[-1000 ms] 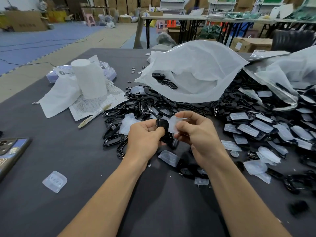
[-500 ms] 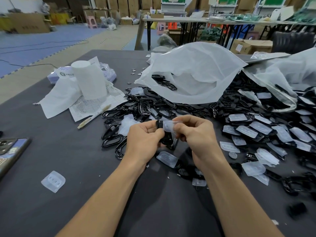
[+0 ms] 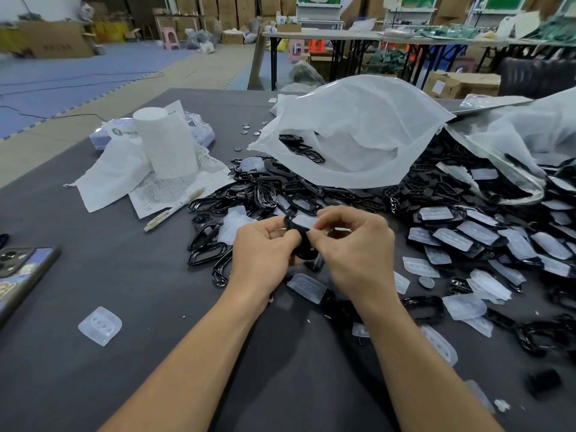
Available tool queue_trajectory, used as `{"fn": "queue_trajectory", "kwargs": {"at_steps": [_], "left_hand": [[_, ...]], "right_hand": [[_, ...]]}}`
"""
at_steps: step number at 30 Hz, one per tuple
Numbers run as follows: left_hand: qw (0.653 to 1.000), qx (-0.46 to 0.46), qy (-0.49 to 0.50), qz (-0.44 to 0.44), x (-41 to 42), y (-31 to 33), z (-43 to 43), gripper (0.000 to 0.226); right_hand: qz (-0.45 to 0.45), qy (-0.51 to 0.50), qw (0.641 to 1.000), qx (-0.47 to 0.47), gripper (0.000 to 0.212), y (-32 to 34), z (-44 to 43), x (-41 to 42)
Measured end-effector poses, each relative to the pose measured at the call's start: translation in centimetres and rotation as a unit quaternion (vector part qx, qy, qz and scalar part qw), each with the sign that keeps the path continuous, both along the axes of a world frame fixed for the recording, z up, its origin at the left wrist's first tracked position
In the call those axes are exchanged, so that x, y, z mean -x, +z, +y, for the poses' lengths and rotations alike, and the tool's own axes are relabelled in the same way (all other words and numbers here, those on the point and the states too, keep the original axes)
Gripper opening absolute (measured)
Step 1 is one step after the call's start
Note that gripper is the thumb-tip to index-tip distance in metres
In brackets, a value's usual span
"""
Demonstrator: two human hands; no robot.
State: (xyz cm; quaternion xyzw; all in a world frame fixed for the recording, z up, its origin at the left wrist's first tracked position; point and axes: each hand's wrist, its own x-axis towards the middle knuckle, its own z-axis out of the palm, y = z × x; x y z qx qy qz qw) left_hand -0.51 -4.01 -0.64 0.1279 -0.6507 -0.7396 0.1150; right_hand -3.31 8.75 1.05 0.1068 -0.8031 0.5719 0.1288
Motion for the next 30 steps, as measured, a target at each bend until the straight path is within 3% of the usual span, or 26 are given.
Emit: {"fn": "queue_trajectory", "kwargs": {"at_steps": [3,6,11,14,18,20,24,27,30], "left_hand": [[1.0,0.008,0.009,0.002,-0.1,0.0,-0.1,0.031],[1.0,-0.001,0.018,0.006,-0.1,0.1,-0.3,0.031],[0.999,-0.021,-0.009,0.028,-0.2,0.4,0.1,0.029],[0.998,-0.027,-0.03,0.044,0.0,0.4,0.1,0.029],[0.999,-0.027,-0.031,0.035,0.1,0.3,0.3,0.028],[0.999,-0.024,-0.013,0.019,0.2,0.0,0.5,0.032],[1.0,-0.012,0.007,0.009,0.3,-0.3,0.2,0.033],[0.999,-0.028,-0.026,0.014,0.3,-0.3,0.2,0.017],[0.998,-0.029,-0.05,0.016,0.3,-0.4,0.3,0.013]], "right_hand": [[0.012,0.028,0.999,-0.036,0.017,-0.3,-0.3,-0.3],[-0.021,0.061,0.998,0.002,0.015,-0.1,-0.2,-0.1],[-0.059,-0.006,0.998,0.032,0.016,-0.4,-0.4,0.2],[-0.07,-0.001,0.997,0.044,0.039,-0.4,-0.1,0.4],[-0.057,-0.02,0.998,0.016,0.019,0.0,0.5,0.8],[-0.087,-0.021,0.993,0.078,0.02,0.1,0.7,1.1],[-0.182,0.07,0.954,0.229,0.025,0.6,0.7,1.1],[-0.21,0.091,0.958,0.173,0.024,0.4,0.4,0.9],[-0.148,0.023,0.989,-0.001,0.013,-0.1,0.3,0.8]]}}
